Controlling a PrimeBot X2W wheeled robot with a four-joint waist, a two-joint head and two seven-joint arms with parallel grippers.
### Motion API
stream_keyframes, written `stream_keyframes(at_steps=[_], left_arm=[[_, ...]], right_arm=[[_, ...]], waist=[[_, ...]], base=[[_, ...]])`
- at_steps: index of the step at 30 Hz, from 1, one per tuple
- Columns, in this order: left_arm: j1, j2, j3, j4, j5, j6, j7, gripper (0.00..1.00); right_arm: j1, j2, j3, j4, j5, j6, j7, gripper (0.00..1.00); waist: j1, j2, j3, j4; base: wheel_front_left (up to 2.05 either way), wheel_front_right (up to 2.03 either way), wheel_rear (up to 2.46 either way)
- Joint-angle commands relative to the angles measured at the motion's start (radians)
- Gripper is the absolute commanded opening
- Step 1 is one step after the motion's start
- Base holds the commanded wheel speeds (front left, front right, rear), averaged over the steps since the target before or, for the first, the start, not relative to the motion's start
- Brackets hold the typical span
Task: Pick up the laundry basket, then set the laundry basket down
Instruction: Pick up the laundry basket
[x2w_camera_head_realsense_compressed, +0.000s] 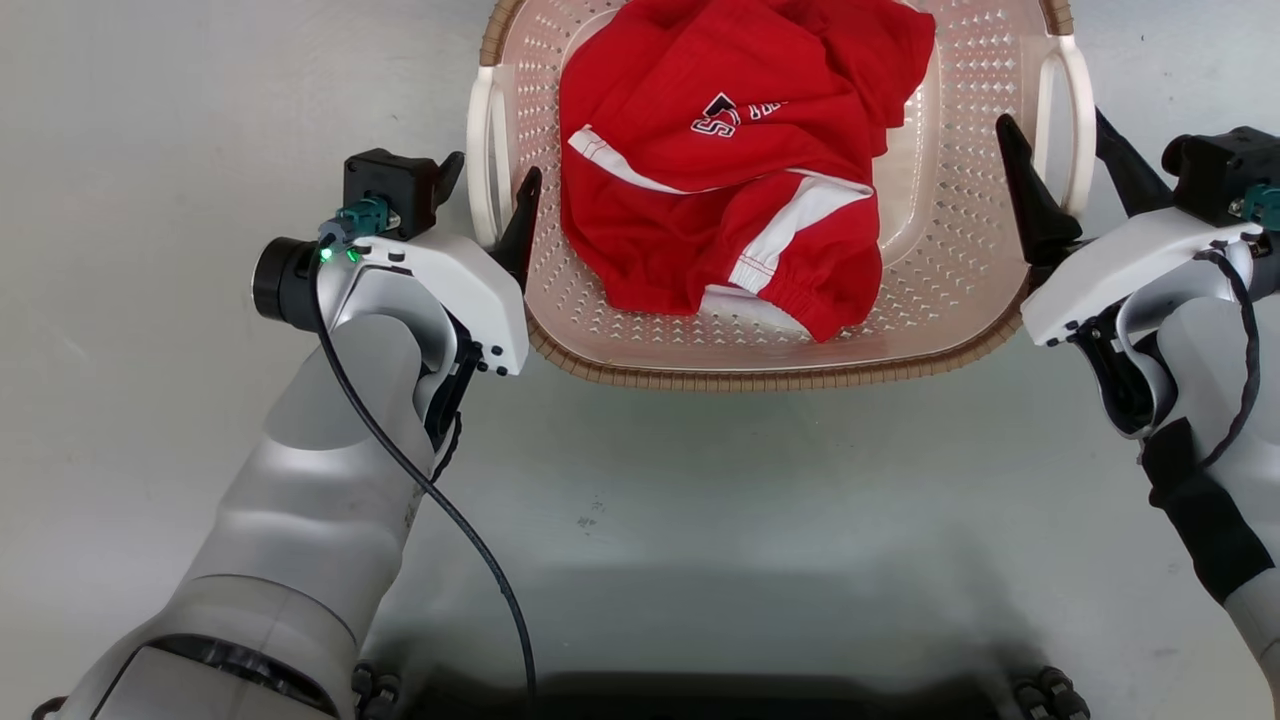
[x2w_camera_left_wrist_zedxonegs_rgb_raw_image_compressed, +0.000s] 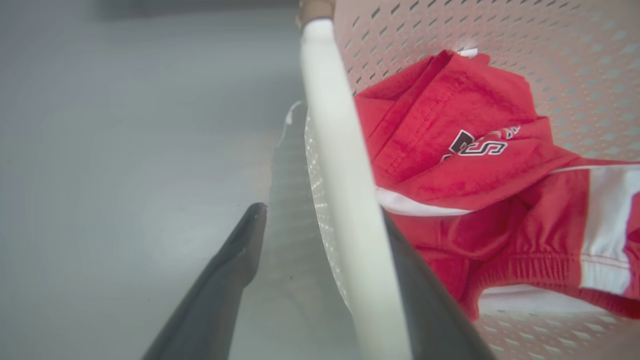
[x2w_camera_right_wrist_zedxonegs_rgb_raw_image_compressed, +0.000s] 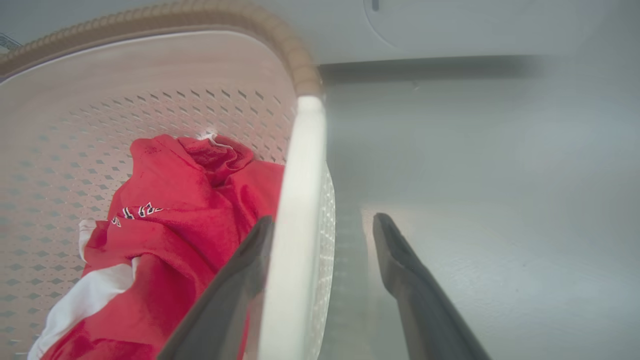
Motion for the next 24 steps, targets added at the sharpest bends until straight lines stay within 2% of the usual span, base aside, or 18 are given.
stream_keyframes(at_steps=[1, 2, 3, 4, 5, 24], left_arm=[[0.013, 0.036, 0.009, 0.008, -0.014, -0.001, -0.005, 1.0], [0.011, 0.038, 0.005, 0.012, -0.019, -0.001, -0.005, 1.0], [0.011, 0.039, -0.002, 0.015, -0.024, -0.001, -0.005, 0.97], [0.01, 0.038, -0.007, 0.016, -0.032, -0.001, -0.005, 0.0], [0.009, 0.038, -0.011, 0.013, -0.04, -0.001, -0.005, 0.0], [-0.005, 0.049, -0.122, 0.043, -0.156, -0.001, -0.004, 0.0]], right_arm=[[0.033, 0.009, 0.02, 0.0, 0.016, 0.004, -0.012, 1.0], [0.032, 0.011, 0.022, 0.002, 0.022, 0.004, -0.012, 1.0], [0.031, 0.013, 0.024, 0.003, 0.029, 0.004, -0.012, 0.89], [0.03, 0.015, 0.027, 0.005, 0.035, 0.004, -0.012, 0.31], [0.031, 0.017, 0.032, 0.01, 0.047, 0.004, -0.012, 0.0], [-0.005, 0.014, 0.081, 0.066, 0.099, 0.004, -0.012, 0.0]], waist=[[-0.0001, 0.0, 0.0, -0.002], [-0.0001, 0.0, 0.001, -0.003], [-0.0001, 0.0, 0.001, -0.004], [-0.0001, 0.0, 0.002, -0.005], [-0.0001, 0.0, 0.003, -0.004], [-0.0001, 0.0, -0.004, -0.01]], base=[[0.0, 0.0, 0.0], [0.0, 0.0, 0.0], [0.0, 0.0, 0.0], [0.0, 0.0, 0.0], [0.0, 0.0, 0.0], [0.0, 0.0, 0.0]])
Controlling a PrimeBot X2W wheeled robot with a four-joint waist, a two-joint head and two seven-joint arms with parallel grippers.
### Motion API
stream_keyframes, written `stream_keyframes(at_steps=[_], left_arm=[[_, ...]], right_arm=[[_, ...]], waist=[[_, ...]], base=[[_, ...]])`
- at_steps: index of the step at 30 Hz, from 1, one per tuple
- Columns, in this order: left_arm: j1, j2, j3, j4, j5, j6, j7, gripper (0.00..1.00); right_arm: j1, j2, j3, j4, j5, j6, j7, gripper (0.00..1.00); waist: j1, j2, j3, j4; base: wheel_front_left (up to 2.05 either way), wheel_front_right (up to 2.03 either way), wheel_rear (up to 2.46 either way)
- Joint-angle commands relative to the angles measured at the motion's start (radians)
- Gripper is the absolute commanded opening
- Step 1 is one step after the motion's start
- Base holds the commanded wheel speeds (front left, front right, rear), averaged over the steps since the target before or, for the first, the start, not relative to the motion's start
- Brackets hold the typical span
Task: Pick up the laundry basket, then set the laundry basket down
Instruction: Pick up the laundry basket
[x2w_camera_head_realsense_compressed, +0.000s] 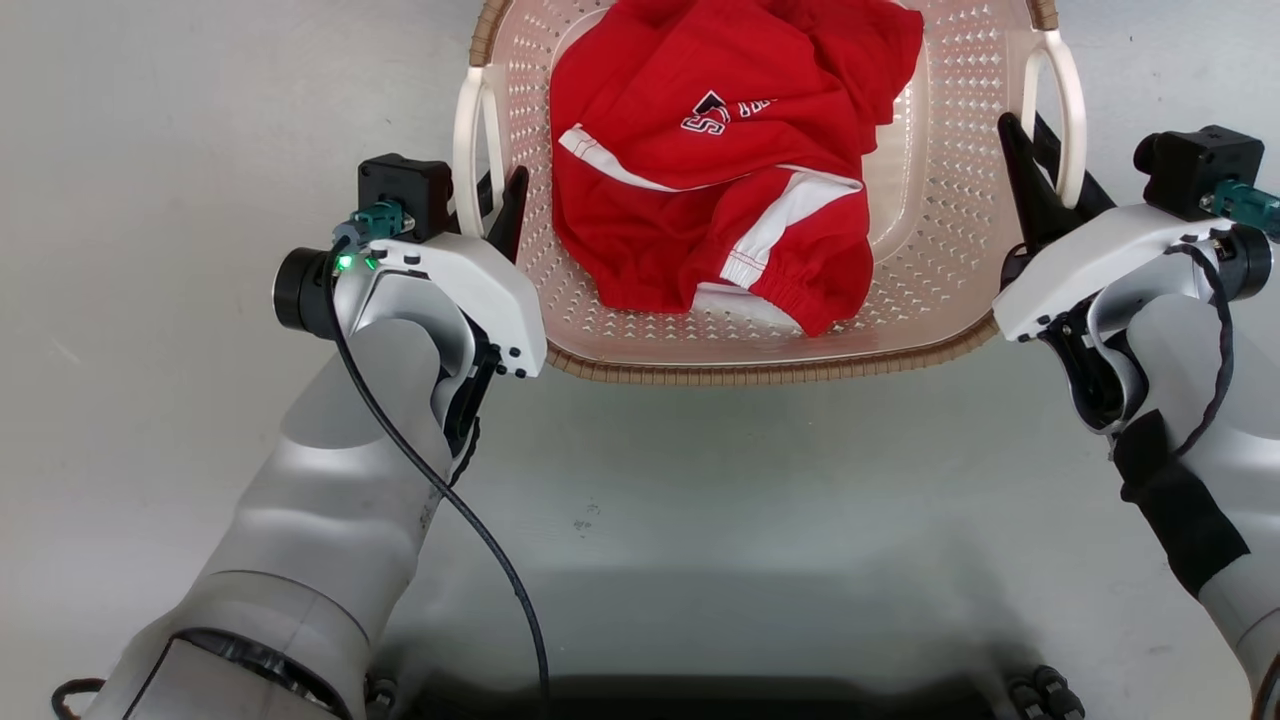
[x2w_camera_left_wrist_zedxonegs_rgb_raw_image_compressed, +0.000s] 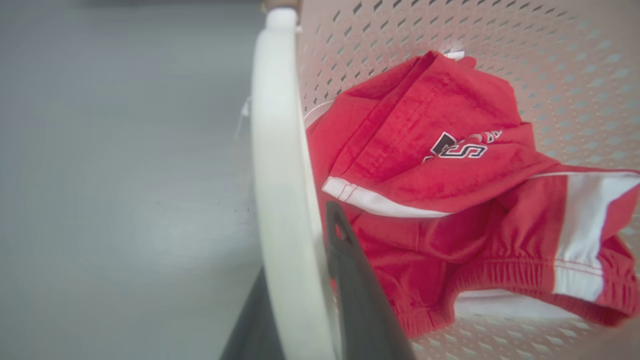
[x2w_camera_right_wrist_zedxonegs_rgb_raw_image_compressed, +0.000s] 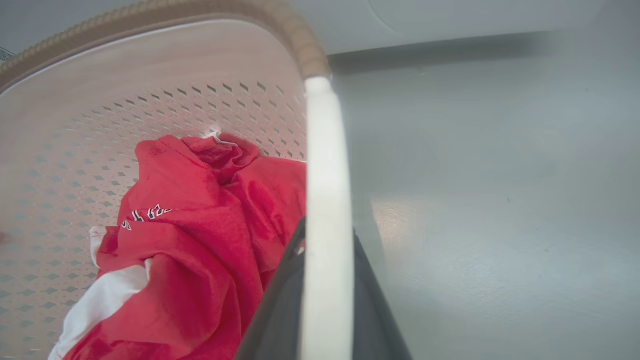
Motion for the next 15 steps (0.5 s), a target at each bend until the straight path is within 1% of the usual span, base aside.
stream_keyframes(at_steps=[1, 7, 15], left_arm=[[0.012, 0.063, -0.001, 0.015, -0.001, 0.001, 0.004, 0.0], [0.022, 0.074, -0.025, 0.032, -0.028, 0.001, 0.008, 0.0], [0.036, 0.086, -0.054, 0.044, -0.064, 0.001, 0.04, 0.0]], right_arm=[[0.03, -0.016, 0.016, 0.018, 0.008, 0.005, -0.002, 0.0], [0.016, -0.007, 0.043, 0.092, 0.027, 0.005, -0.002, 0.0], [-0.015, 0.006, 0.091, 0.189, 0.068, 0.005, -0.002, 0.0]], waist=[[0.0, 0.0, -0.005, -0.002], [0.0, 0.0, -0.031, -0.011], [0.0, 0.0, -0.064, -0.018]], base=[[0.0, 0.0, 0.0], [0.0, 0.0, 0.0], [0.0, 0.0, 0.0]])
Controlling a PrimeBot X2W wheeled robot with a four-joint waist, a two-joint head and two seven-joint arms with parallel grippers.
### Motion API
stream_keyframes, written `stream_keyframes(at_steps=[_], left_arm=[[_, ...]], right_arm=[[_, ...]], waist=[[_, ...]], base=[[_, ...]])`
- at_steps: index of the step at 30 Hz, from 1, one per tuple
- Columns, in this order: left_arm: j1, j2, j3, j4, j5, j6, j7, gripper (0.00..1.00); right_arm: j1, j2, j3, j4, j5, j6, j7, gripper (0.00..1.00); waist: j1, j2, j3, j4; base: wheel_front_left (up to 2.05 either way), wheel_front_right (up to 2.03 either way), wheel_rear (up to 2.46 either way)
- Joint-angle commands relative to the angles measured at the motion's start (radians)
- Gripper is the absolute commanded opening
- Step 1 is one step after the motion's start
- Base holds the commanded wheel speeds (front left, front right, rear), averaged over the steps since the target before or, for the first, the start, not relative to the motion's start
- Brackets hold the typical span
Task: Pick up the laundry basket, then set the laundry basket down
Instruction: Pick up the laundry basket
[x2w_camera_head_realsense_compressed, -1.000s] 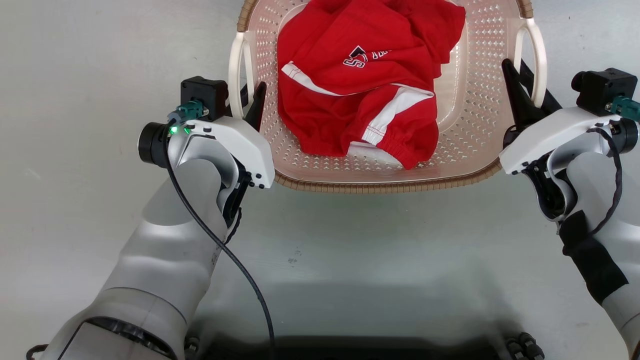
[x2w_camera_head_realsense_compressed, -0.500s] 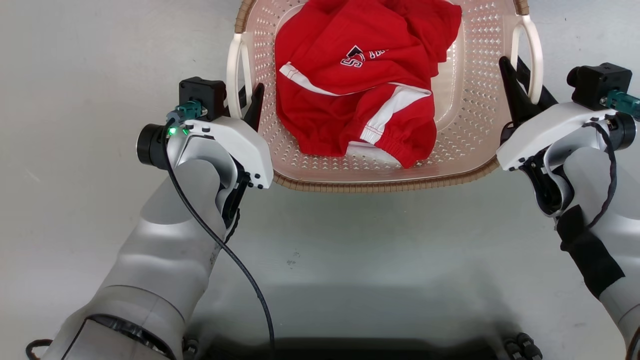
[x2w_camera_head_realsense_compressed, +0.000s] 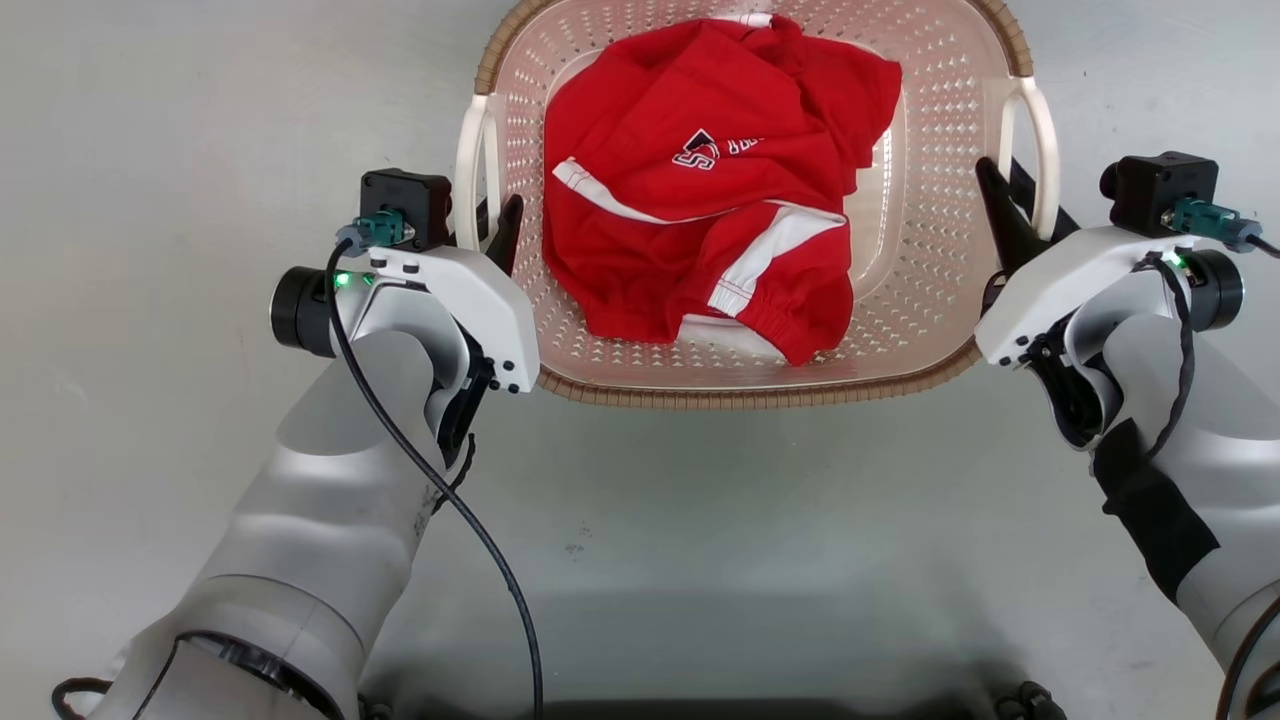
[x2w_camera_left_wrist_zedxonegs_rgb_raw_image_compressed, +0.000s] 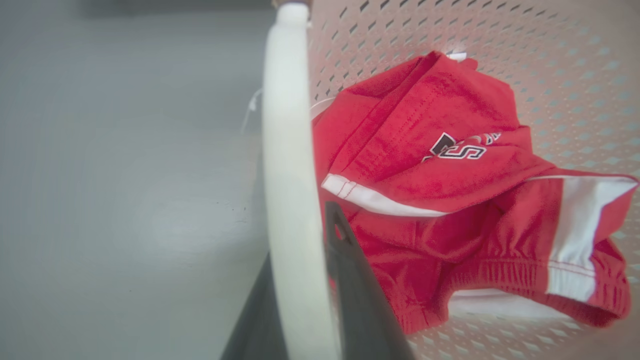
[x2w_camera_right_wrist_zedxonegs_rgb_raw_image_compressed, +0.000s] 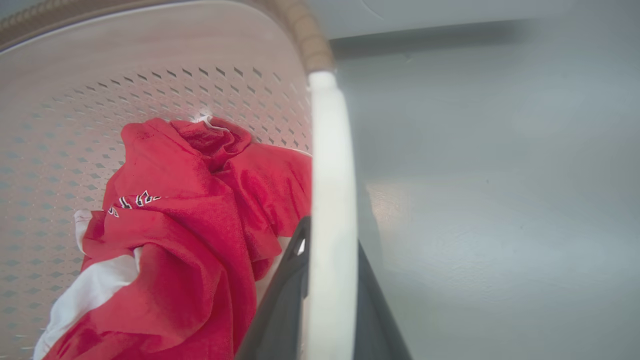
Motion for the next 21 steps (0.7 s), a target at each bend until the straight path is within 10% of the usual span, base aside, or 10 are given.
stream_keyframes(at_steps=[1, 21], left_arm=[[0.037, 0.078, 0.006, 0.014, -0.007, 0.001, 0.0, 0.0], [0.145, 0.116, -0.04, 0.028, -0.103, 0.001, 0.139, 0.0]], right_arm=[[0.026, -0.036, 0.016, 0.031, 0.017, 0.004, -0.004, 0.0], [0.026, -0.016, 0.184, 0.178, 0.161, 0.004, 0.079, 0.0]], waist=[[-0.0001, 0.0, -0.009, -0.001], [-0.0001, 0.0, -0.171, -0.03]], base=[[0.0, 0.0, 0.0], [0.0, 0.0, 0.0]])
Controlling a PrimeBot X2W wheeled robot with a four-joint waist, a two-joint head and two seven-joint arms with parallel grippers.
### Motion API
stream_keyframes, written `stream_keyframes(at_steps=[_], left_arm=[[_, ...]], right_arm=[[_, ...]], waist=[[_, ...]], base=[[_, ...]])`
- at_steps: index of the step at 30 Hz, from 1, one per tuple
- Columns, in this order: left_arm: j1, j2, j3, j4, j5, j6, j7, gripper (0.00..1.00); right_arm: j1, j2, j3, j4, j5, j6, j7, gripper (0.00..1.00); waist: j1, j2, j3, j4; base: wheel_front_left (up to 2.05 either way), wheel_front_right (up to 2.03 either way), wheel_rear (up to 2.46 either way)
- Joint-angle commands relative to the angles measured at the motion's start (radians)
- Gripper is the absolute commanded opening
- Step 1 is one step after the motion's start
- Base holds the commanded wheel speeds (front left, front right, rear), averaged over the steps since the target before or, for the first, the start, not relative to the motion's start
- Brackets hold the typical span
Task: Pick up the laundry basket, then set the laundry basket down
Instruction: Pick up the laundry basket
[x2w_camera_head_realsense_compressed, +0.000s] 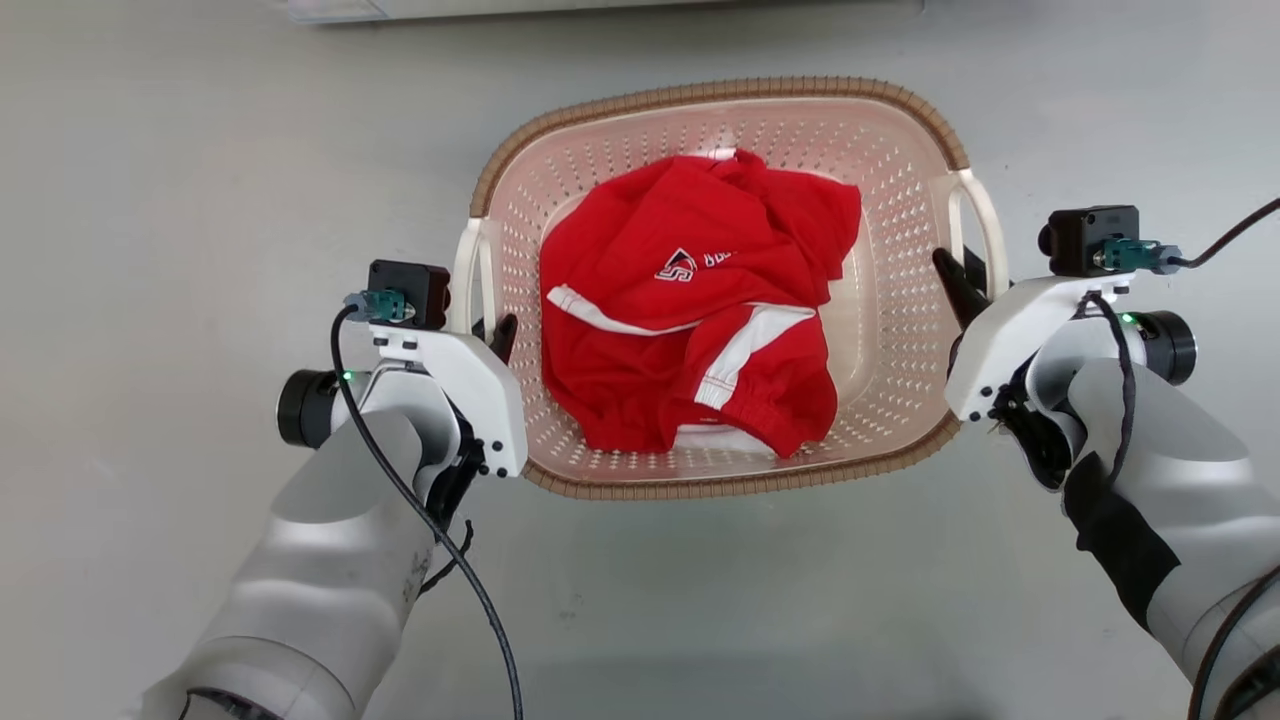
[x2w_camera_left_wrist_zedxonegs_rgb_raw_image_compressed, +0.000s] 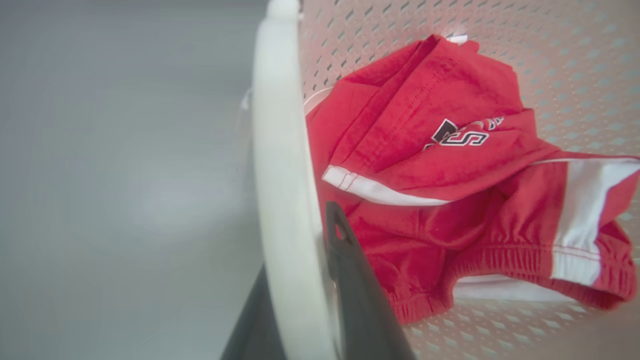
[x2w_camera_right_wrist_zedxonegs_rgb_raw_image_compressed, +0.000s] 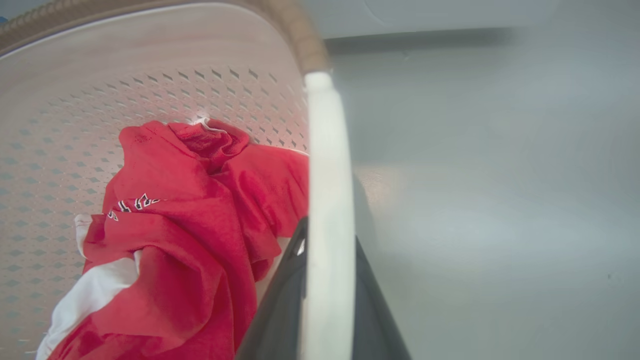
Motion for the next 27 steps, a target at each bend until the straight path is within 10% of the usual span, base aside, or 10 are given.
stream_keyframes(at_steps=[1, 27], left_arm=[[0.051, 0.099, 0.01, 0.022, -0.007, 0.002, 0.01, 0.0], [0.279, 0.16, -0.037, 0.027, -0.085, 0.002, 0.173, 0.0]], right_arm=[[0.047, -0.066, 0.001, 0.03, 0.015, -0.004, 0.003, 0.0], [0.232, -0.065, 0.204, 0.03, 0.173, -0.004, 0.145, 0.0]], waist=[[-0.0001, 0.0, -0.032, -0.01], [-0.0001, 0.0, -0.415, -0.055]], base=[[0.0, 0.0, 0.0], [0.0, 0.0, 0.0]])
